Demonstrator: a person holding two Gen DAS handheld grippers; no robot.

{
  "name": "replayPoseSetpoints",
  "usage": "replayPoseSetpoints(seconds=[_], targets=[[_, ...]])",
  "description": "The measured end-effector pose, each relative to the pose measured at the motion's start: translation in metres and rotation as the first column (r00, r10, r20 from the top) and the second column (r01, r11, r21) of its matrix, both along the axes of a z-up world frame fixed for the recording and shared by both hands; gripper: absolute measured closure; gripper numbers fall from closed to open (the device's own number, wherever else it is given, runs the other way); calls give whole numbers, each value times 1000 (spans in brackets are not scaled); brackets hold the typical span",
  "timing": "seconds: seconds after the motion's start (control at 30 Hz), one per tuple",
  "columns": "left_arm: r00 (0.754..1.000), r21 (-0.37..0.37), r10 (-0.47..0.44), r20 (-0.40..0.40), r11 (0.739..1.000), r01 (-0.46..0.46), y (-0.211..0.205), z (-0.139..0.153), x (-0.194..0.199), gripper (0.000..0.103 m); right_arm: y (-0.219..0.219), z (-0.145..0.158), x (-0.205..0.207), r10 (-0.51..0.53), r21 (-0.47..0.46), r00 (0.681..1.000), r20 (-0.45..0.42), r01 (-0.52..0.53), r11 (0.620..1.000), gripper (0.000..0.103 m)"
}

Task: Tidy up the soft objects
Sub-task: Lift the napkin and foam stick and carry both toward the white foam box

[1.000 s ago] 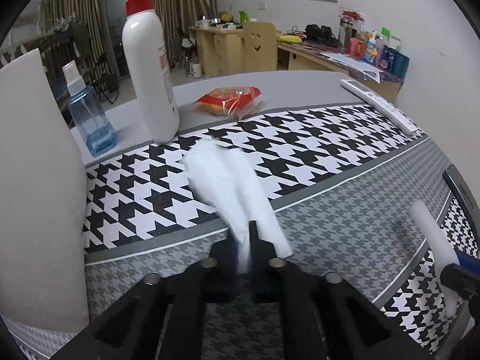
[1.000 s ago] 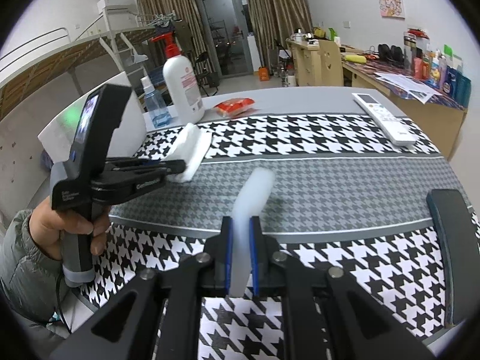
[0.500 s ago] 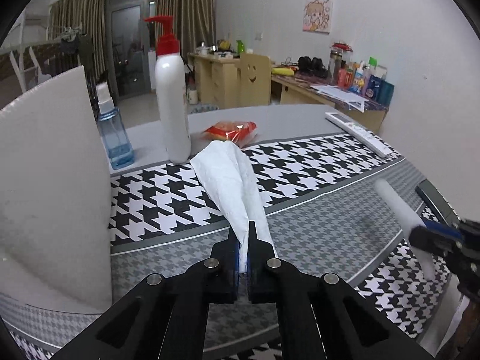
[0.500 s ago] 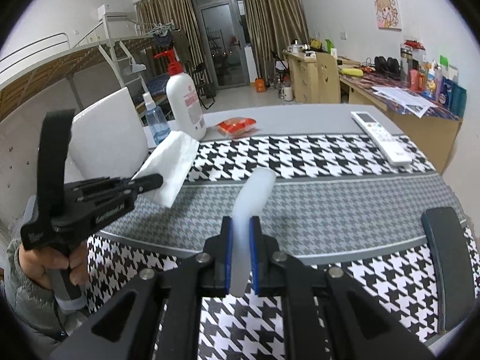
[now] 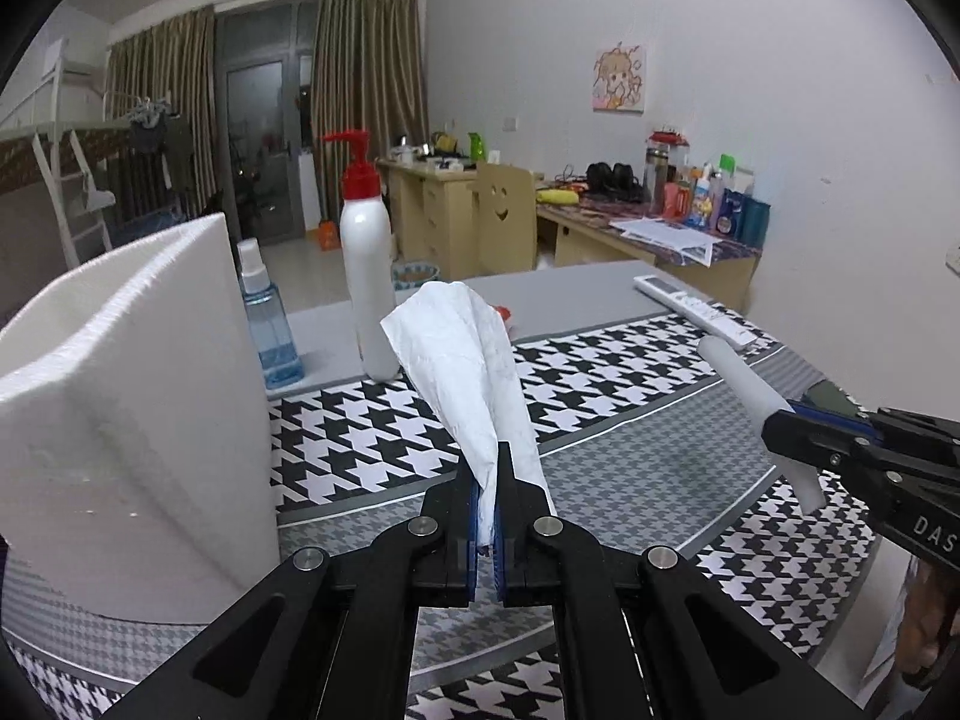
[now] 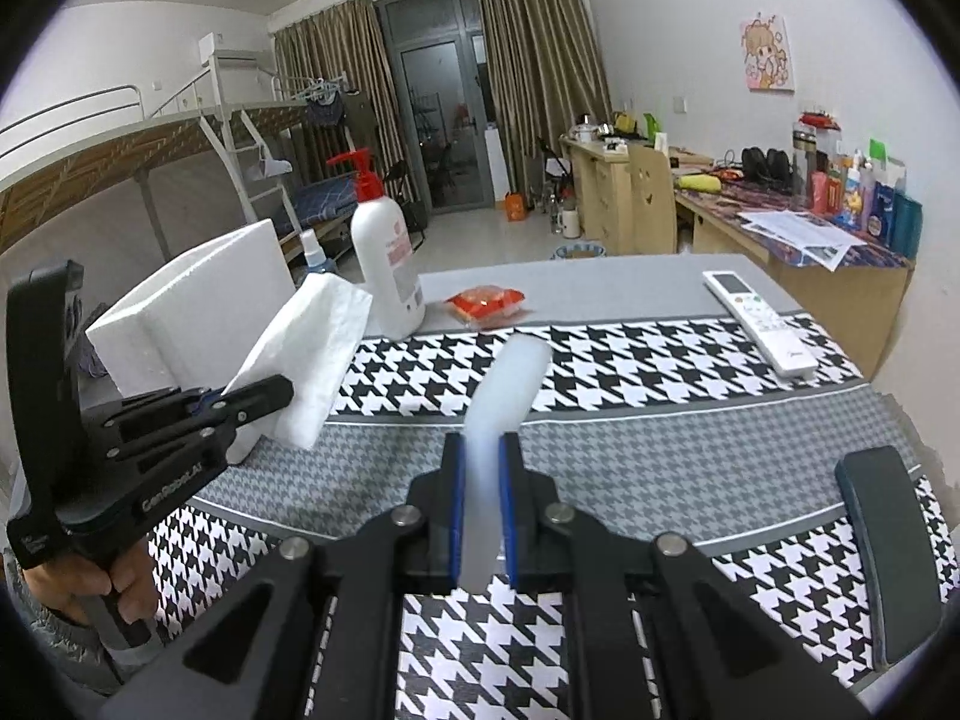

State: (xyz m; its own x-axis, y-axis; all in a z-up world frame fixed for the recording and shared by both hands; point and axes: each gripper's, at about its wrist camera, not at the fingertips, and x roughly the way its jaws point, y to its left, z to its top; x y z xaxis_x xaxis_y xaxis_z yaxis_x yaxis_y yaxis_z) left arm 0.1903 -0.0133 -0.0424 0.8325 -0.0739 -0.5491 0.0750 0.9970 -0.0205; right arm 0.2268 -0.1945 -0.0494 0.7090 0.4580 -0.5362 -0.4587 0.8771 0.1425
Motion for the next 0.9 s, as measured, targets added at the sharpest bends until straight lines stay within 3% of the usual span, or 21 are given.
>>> replayPoseSetpoints(seconds=[0.9], targets=[[995,23,-12,103,1000,10,7,29,-48,100,9,22,-25,16,18,996,82,-18,1000,89]])
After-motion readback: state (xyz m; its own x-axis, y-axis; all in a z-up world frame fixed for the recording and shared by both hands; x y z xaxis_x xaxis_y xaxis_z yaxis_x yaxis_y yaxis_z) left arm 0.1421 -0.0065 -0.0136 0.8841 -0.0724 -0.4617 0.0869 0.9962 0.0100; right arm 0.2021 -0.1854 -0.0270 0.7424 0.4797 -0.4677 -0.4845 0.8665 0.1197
